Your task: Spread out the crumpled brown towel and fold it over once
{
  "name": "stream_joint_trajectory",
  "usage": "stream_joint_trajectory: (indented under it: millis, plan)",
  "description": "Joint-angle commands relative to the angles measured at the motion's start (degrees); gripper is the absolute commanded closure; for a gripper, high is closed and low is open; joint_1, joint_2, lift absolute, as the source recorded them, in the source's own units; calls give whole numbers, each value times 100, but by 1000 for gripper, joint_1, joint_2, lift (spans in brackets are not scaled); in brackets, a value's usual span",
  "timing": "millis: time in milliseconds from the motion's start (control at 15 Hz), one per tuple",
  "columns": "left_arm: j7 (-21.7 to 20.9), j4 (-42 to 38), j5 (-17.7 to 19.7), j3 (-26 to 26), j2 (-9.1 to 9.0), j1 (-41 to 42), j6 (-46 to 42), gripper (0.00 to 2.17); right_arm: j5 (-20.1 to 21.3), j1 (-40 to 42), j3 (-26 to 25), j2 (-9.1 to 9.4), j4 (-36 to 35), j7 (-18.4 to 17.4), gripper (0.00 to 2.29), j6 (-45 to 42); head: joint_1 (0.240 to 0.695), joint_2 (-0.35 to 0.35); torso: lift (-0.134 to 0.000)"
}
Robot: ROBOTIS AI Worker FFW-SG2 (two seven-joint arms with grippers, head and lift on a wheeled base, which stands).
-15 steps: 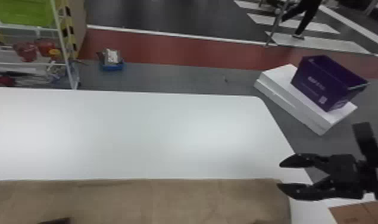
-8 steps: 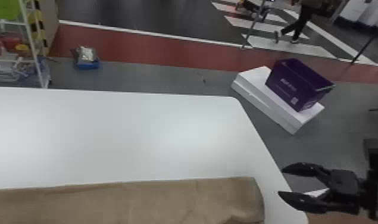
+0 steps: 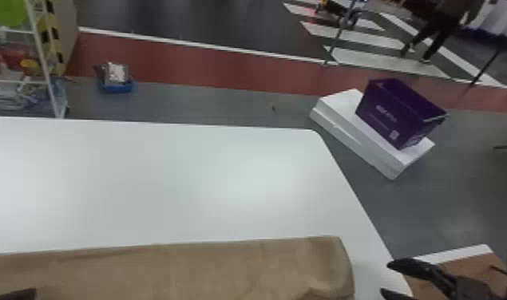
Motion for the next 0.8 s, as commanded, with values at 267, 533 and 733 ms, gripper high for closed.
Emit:
stream_joint_trajectory:
  millis: [267,533,733]
  plan:
    - [-45,188,132,129,31,-51,-112,1885,87,-314,247,59,730,28,380,-730,695,-350,-123]
    - [-45,443,115,120,48,-60,-341,1885,316,-886,607,59,1152,28,377,-378,695,-350,-123]
    - [-45,548,97,147,66,-60,-393,1885,351,-1105,915,76,1223,28,407,-97,695,-350,-123]
